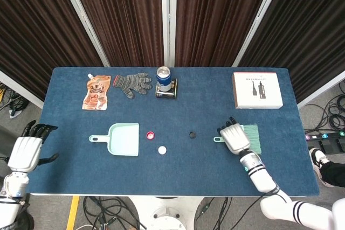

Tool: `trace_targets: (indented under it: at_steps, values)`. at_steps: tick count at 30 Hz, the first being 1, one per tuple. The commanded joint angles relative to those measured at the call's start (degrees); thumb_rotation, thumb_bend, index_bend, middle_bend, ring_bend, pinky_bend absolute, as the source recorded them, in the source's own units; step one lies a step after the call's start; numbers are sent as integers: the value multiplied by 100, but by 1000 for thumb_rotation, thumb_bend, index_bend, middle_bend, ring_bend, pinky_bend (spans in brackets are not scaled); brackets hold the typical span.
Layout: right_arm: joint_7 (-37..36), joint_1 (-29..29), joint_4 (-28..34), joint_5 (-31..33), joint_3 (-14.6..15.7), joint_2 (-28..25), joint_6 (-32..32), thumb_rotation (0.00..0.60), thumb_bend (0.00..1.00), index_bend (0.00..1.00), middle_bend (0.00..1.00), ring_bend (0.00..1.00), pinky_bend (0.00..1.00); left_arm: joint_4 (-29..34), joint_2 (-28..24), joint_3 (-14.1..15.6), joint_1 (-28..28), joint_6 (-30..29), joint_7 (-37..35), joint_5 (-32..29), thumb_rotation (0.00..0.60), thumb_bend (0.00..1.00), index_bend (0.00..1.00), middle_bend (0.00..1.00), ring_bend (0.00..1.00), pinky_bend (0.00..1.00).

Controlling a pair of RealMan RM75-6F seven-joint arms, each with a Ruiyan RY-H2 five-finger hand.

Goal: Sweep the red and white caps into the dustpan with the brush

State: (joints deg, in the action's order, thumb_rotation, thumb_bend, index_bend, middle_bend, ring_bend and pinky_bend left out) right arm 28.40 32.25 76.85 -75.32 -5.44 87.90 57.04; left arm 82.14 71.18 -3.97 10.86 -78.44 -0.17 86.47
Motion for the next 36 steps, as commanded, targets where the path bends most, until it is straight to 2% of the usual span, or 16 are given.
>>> trace_targets:
  at_steps: [1,7,12,18,24,36]
  values:
    - [-400,-25,382,-178,-106,-557,169,600,469,717,636,327,190,125,-42,-103,381,530,44,-53,600,109,232,241,176,107]
    - [-1140,60,887,-253,-363,-1388,135,600,469,717,637,326,190,236,118,-318,1026,1687,469,-726,600,108,261,262,178,126]
    - [-1360,110,1154,-215,-510,-1861,127,600,469,716,637,323,191,338,387,-439,1423,2168,843,-1091,600,139,329,328,216,158]
    - [-1486,130,1291,-246,-495,-2080,114,600,470,716,637,323,191,427,621,-420,1744,2582,1444,-1576,600,159,341,339,221,172]
    - [-1568,113,1258,-215,-396,-2083,68,600,469,717,637,323,187,392,857,-363,1913,2745,2008,-2217,600,160,347,340,221,175]
    - [-1711,39,1126,-164,-241,-1992,77,600,469,716,636,324,154,95,1362,-267,2148,2581,2640,-2758,600,220,435,418,282,209]
